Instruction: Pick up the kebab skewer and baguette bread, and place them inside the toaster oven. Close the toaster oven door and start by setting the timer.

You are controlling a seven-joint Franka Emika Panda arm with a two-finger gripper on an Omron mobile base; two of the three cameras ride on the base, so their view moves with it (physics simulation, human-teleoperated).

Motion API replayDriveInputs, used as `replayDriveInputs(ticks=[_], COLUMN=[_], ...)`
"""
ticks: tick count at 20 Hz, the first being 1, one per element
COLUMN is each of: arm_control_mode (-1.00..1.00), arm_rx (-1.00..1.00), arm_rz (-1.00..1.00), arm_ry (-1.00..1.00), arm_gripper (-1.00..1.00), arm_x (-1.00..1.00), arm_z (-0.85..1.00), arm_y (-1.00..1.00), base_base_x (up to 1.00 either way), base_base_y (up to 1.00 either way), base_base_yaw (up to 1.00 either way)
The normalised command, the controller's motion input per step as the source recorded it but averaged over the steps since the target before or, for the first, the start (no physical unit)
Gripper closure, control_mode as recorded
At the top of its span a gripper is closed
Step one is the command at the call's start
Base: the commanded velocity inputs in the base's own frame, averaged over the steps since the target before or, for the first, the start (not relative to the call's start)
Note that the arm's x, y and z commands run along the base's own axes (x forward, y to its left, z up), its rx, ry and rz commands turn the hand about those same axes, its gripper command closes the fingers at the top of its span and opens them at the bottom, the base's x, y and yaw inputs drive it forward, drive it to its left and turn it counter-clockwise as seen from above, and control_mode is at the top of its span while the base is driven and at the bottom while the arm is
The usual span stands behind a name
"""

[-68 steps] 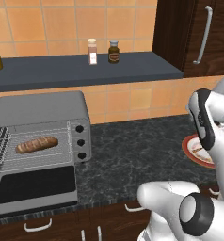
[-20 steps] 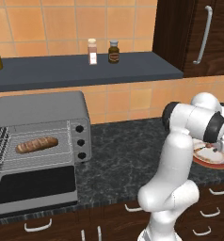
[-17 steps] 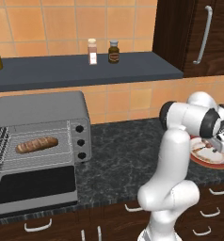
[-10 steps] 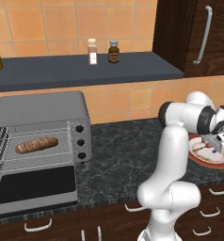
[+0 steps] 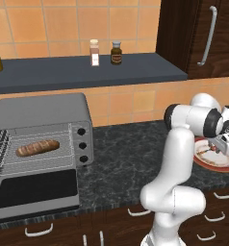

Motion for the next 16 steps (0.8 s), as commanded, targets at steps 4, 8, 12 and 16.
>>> replayDriveInputs(ticks=[4, 8, 12, 16], arm_control_mode=[-1.00, -1.00, -1.00, -1.00], arm_rx=[0.00, 0.00, 0.00, 0.00], arm_rz=[0.00, -0.02, -0.04, -0.06], arm_ry=[0.00, -0.01, -0.01, 0.00], arm_gripper=[1.00, 1.00, 1.00, 1.00], arm_x=[0.00, -0.22, -0.59, -0.52], arm_z=[-0.43, 0.00, 0.58, 0.50], arm_y=[0.00, 0.00, 0.00, 0.36], base_base_x=[0.00, 0.00, 0.00, 0.00], base_base_y=[0.00, 0.00, 0.00, 0.00], base_base_yaw=[0.00, 0.00, 0.00, 0.00])
